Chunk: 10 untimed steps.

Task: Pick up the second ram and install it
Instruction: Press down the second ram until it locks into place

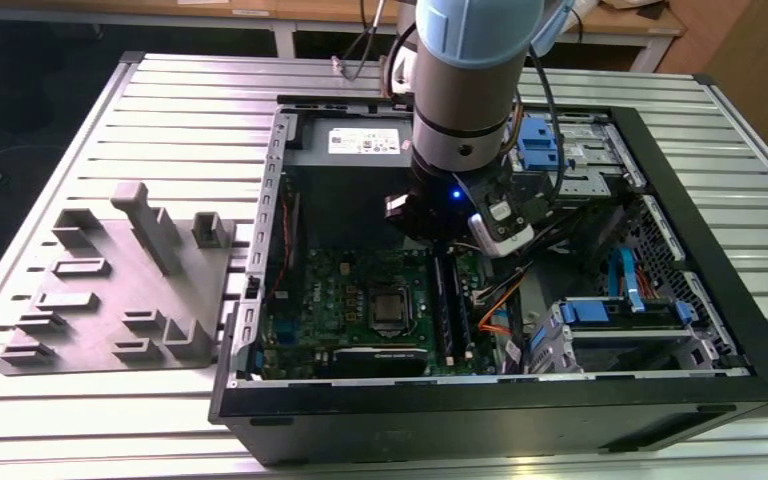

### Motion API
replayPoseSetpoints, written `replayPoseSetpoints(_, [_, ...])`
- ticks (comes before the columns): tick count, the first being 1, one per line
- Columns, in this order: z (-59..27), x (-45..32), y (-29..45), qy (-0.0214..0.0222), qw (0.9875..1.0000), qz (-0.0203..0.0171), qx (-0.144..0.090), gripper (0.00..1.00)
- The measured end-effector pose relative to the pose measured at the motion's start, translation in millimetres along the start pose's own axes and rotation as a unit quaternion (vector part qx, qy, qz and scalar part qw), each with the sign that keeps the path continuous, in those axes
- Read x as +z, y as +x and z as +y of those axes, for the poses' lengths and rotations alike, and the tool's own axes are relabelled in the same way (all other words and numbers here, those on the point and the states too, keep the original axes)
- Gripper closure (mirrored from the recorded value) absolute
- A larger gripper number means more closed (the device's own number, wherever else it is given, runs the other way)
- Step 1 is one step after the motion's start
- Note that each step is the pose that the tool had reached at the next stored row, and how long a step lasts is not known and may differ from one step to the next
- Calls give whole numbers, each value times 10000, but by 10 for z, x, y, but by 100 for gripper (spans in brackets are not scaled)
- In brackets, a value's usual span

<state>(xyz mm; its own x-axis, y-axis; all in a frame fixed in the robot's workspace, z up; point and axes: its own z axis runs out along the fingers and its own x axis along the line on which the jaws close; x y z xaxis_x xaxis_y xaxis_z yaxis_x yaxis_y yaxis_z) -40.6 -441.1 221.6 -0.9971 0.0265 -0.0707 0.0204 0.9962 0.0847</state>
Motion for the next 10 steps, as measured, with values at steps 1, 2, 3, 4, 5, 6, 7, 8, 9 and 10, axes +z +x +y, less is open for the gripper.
replayPoseSetpoints(1, [0, 4, 0, -1, 10000, 0, 0, 93])
replayPoseSetpoints(2, [0, 5, 0, 0, 10000, 0, 0, 93])
replayPoseSetpoints(3, [0, 5, 0, 1, 10000, 0, 0, 93])
replayPoseSetpoints(4, [-1, 5, 1, 1, 10000, 0, 0, 93])
replayPoseSetpoints(5, [-1, 5, 1, 1, 10000, 1, 0, 93])
replayPoseSetpoints(6, [-1, 5, 1, 1, 10000, 0, 0, 93])
replayPoseSetpoints(7, [-1, 6, 0, 1, 10000, 0, 0, 93])
replayPoseSetpoints(8, [-1, 6, 1, 1, 10000, 0, 0, 93])
replayPoseSetpoints(9, [-1, 11, 1, 0, 10000, 0, 0, 93])
replayPoseSetpoints(10, [-1, 13, 1, 1, 10000, 0, 0, 93])
